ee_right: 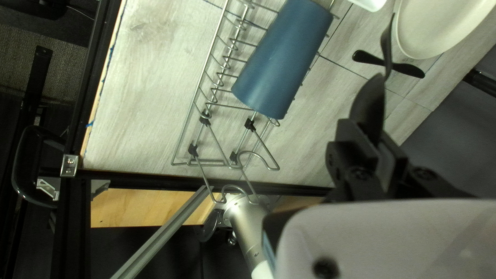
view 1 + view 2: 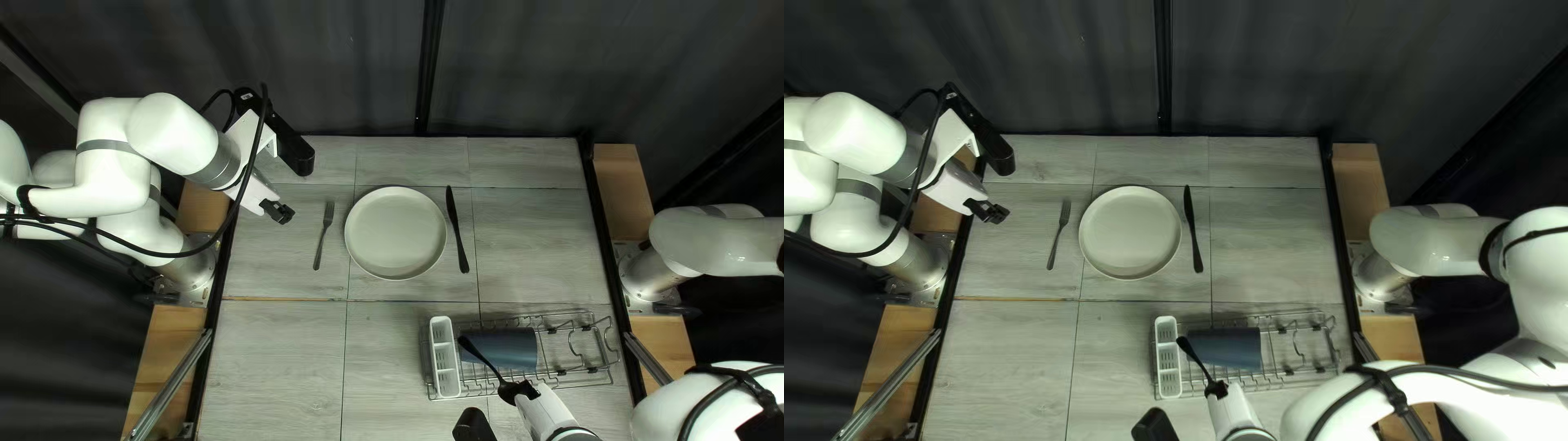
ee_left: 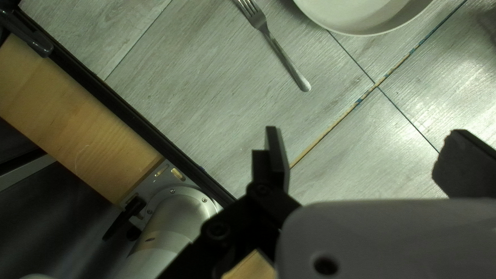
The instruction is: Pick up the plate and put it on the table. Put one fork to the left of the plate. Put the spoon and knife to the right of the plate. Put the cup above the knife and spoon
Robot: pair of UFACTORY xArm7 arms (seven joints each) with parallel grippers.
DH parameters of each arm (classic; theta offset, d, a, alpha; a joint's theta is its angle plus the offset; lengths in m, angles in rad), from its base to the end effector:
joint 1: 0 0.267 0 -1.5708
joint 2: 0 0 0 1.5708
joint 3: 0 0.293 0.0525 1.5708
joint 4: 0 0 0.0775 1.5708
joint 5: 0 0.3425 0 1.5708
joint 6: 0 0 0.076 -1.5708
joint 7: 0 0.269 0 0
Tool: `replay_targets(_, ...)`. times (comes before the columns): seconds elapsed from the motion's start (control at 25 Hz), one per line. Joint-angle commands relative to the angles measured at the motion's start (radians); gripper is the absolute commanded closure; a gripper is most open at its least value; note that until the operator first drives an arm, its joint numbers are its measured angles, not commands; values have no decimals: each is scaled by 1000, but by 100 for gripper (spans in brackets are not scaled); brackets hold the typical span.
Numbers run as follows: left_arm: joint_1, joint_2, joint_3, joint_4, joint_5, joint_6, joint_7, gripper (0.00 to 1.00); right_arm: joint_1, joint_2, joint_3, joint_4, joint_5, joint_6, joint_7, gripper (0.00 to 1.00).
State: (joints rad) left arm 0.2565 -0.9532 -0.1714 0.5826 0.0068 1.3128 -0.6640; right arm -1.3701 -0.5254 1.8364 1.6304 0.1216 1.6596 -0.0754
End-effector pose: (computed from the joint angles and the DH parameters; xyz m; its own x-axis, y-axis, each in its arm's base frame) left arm 0.2675 0.0396 0.2975 0.6688 0.6977 0.2568 0.7189 -0.6949 0.0159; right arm 0.3858 0.2752 0.2959 0.8625 0.4693 -0.1893 0.5055 -0.7834 0.3615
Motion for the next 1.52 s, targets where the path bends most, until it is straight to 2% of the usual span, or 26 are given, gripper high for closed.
replay_targets(0.04, 0, 0, 0, 0, 0, 0, 0, 0, 472, 280, -382, -252, -237, -142, -50, 100)
replay_targets(0.08, 0, 0, 0, 0, 0, 0, 0, 0, 563, 264, -492, -278, -231, -156, -96, 100)
replay_targets(0.12, 0, 0, 0, 0, 0, 0, 0, 0, 664, 191, -653, -338, -184, -196, -212, 100)
replay_targets(0.2, 0, 0, 0, 0, 0, 0, 0, 0, 717, 86, -799, -420, -115, -256, -383, 100)
replay_targets(0.32, 0, 0, 0, 0, 0, 0, 0, 0, 744, 42, -906, -492, -88, -327, -535, 100)
replay_targets(0.48, 0, 0, 0, 0, 0, 0, 0, 0, 762, 36, -1003, -546, -73, -404, -677, 100)
replay_targets(0.6, 0, 0, 0, 0, 0, 0, 0, 0, 795, -3, -1082, -626, -41, -486, -768, 100)
replay_targets(0.68, 0, 0, 0, 0, 0, 0, 0, 0, 802, -11, -1090, -644, -35, -514, -778, 100)
replay_targets(1.52, 0, 0, 0, 0, 0, 0, 0, 0, 802, -11, -1090, -644, -35, -514, -778, 100)
